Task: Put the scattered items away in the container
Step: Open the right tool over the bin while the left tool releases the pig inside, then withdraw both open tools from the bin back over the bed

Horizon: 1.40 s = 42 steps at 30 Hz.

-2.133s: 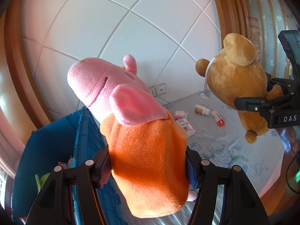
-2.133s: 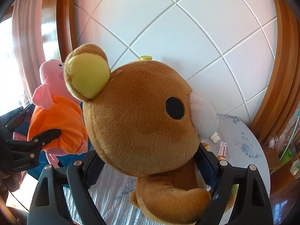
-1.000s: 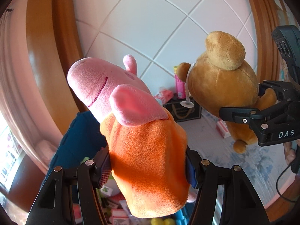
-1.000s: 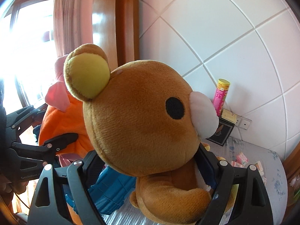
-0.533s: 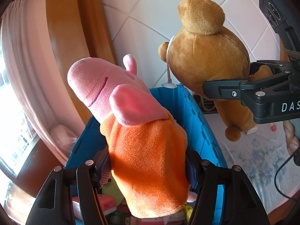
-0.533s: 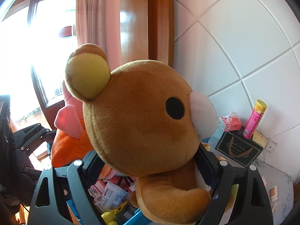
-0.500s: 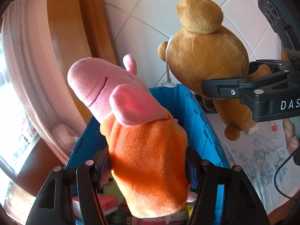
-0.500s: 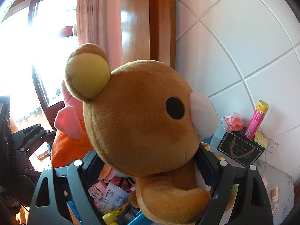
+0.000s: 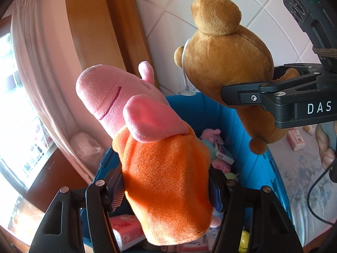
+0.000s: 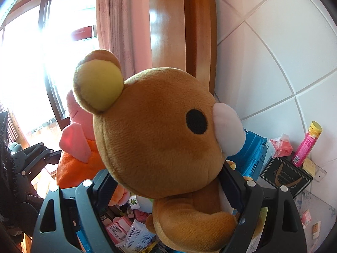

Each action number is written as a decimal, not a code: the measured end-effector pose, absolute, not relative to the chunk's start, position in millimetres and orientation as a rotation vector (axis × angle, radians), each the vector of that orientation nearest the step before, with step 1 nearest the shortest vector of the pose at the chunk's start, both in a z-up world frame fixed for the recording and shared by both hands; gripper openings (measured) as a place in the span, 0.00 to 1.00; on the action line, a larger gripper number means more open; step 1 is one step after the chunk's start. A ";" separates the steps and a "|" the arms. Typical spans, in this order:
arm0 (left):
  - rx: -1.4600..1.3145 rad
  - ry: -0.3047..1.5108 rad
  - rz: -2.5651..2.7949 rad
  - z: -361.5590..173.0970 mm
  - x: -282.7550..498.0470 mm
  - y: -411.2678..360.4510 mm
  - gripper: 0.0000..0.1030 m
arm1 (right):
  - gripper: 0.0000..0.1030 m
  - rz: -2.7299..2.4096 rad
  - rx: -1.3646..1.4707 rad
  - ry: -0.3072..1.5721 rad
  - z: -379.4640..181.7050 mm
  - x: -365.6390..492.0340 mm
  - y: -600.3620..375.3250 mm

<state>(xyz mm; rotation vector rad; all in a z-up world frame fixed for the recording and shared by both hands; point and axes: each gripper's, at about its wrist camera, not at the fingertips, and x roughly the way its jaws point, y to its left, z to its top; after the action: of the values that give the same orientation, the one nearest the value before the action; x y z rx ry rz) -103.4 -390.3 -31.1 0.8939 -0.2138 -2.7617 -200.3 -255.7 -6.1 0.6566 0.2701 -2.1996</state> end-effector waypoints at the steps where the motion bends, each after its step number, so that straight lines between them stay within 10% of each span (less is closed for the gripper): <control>1: 0.895 -0.212 -2.759 -31.7 -103.7 -391.7 0.62 | 0.84 -2.198 0.658 0.268 -5.1 -201.6 -257.5; 10: 0.879 -0.179 -2.759 -35.8 -102.4 -404.5 0.67 | 0.85 -2.187 0.667 0.249 -2.0 -206.1 -264.3; 14: 0.802 -0.167 -2.755 -30.4 -94.7 -405.8 1.00 | 1.00 -2.231 0.628 0.264 1.1 -204.2 -264.1; 42: 0.806 -0.078 -2.737 -11.5 -73.8 -353.6 0.99 | 1.00 -2.417 0.632 0.160 0.8 -135.2 -176.3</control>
<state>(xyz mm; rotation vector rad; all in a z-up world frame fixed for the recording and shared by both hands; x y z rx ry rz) -73.8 -353.6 -11.5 0.8065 -0.0776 -2.7374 -135.2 -176.3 0.8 0.6324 0.1601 -2.4166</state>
